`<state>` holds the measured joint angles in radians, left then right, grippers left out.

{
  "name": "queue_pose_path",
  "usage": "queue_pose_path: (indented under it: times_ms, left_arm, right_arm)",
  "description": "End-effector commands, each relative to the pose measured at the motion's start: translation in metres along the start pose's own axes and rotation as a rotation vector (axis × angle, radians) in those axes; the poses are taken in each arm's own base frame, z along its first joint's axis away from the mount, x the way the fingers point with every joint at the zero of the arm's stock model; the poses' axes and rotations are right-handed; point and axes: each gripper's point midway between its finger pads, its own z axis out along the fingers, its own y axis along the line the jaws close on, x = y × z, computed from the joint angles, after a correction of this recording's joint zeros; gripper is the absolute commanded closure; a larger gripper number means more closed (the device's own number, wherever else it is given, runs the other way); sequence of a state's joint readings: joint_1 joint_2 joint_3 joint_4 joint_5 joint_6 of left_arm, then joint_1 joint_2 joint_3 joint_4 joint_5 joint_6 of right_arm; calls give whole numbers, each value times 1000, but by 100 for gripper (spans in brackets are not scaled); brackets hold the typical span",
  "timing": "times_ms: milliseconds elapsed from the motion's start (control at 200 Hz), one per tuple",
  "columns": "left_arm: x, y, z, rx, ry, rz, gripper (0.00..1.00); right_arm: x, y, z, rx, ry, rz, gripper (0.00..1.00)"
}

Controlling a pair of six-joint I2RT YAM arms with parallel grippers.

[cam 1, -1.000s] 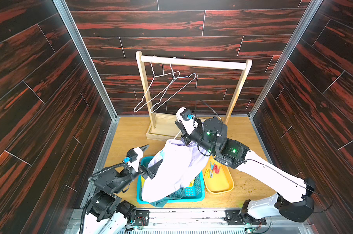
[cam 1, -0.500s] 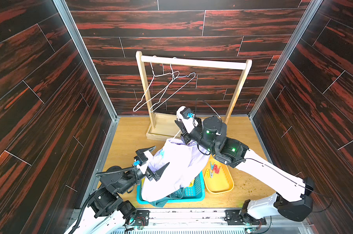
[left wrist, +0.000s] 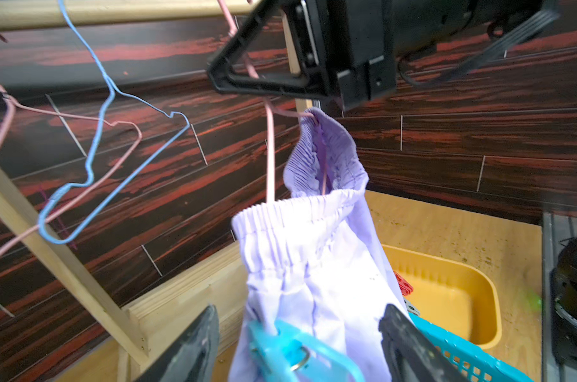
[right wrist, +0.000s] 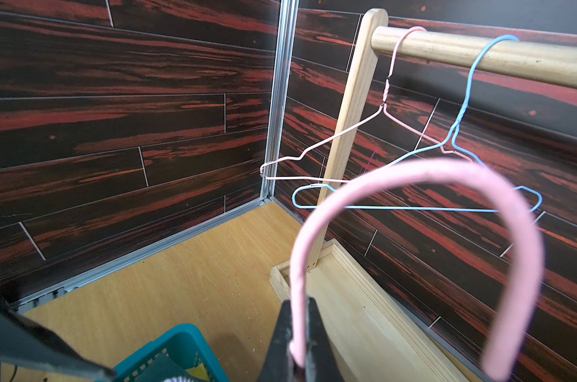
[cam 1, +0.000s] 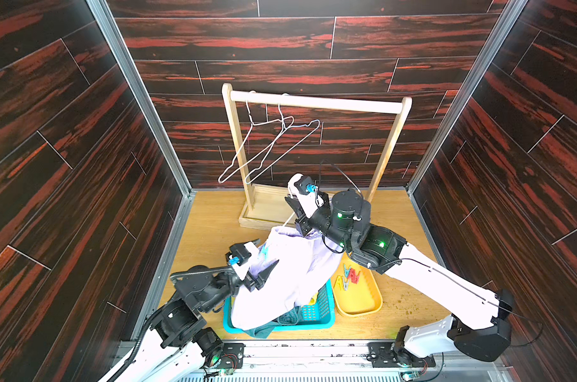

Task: Remove the clothespins securing shorts to the hanger
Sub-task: Remove the clothespin from the hanger.

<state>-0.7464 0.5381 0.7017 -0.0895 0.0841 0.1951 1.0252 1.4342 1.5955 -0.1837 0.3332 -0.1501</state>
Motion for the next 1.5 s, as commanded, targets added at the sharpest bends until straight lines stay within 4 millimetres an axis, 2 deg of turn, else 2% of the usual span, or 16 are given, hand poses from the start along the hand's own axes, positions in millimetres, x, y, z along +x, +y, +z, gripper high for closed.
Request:
queue_pose_path:
  times_ms: [0, 316, 446, 817, 1022, 1137, 1318, 1498]
  left_arm:
    - [-17, 2, -4, -12, -52, 10, 25]
    - [-24, 7, -14, -43, -103, -23, 33]
    - [-20, 5, -12, -30, -80, -25, 38]
    - [-15, -2, -3, 10, -61, -38, 43]
    - [-17, 2, -5, -11, -69, -40, 55]
    - [-16, 2, -5, -14, -69, -46, 57]
    - [-17, 4, -4, -25, -67, -54, 72]
    - [-16, 5, -3, -28, -63, -61, 80]
  right_arm:
    - [-15, -8, -8, 22, -48, 12, 100]
    - [-12, -9, -11, 26, -51, 16, 100]
    - [-15, -8, -13, 17, -61, 23, 100]
    - [-17, -10, -13, 21, -66, 26, 100]
    - [-16, -9, -14, 19, -65, 28, 100]
    - [-16, -9, -14, 19, -64, 28, 100]
    - [-15, -10, -14, 22, -65, 28, 100]
    - [-16, -10, -16, 23, -69, 29, 100]
